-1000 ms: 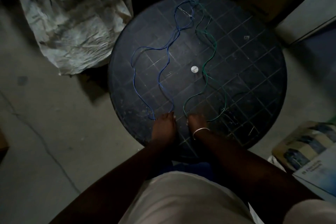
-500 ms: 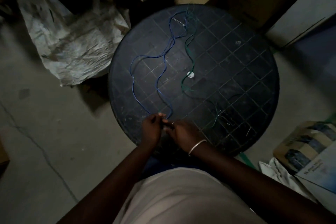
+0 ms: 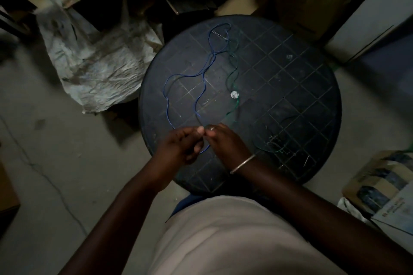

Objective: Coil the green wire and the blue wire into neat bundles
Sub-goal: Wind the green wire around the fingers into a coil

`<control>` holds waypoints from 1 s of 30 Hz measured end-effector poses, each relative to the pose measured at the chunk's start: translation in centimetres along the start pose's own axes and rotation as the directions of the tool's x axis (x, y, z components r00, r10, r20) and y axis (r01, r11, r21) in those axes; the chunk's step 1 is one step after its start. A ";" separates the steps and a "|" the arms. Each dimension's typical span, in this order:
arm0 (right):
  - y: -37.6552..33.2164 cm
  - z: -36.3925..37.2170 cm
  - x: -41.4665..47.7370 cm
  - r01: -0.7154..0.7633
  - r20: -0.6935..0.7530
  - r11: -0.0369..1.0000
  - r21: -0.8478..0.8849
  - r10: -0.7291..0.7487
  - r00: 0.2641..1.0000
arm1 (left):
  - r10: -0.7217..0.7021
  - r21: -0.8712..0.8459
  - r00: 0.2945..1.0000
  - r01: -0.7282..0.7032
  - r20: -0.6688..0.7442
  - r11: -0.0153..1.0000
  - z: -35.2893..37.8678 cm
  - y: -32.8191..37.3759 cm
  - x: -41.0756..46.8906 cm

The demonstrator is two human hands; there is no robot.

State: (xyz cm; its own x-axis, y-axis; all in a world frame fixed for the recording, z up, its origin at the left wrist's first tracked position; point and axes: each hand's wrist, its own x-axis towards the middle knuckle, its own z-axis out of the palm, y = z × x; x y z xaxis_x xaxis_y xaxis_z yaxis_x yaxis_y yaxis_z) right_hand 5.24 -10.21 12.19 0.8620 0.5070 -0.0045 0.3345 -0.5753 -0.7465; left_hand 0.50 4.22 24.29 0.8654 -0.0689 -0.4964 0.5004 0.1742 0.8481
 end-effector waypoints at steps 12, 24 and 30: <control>-1.6 -1.8 -2.2 0.048 -0.034 0.993 -0.108 -0.052 0.998 | 0.297 -0.039 0.930 -0.312 -0.214 0.949 1.0 1.9 2.4; -8.0 -6.7 -1.0 -0.146 0.093 0.835 0.530 0.114 0.989 | 0.301 0.474 0.937 -0.185 -0.180 0.861 -3.9 -0.3 2.0; -8.2 -5.5 -0.5 -0.108 0.117 0.819 0.564 0.050 0.992 | -0.005 0.248 0.997 0.024 -0.077 0.968 -6.5 1.2 -0.7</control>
State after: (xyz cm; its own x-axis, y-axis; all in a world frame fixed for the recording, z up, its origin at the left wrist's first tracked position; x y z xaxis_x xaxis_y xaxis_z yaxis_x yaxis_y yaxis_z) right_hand 4.18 -9.23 21.95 0.8269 0.5495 -0.1195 -0.0340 -0.1633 -0.9860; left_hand 0.31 10.81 24.41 0.8582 0.0061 -0.5133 0.5122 -0.0768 0.8554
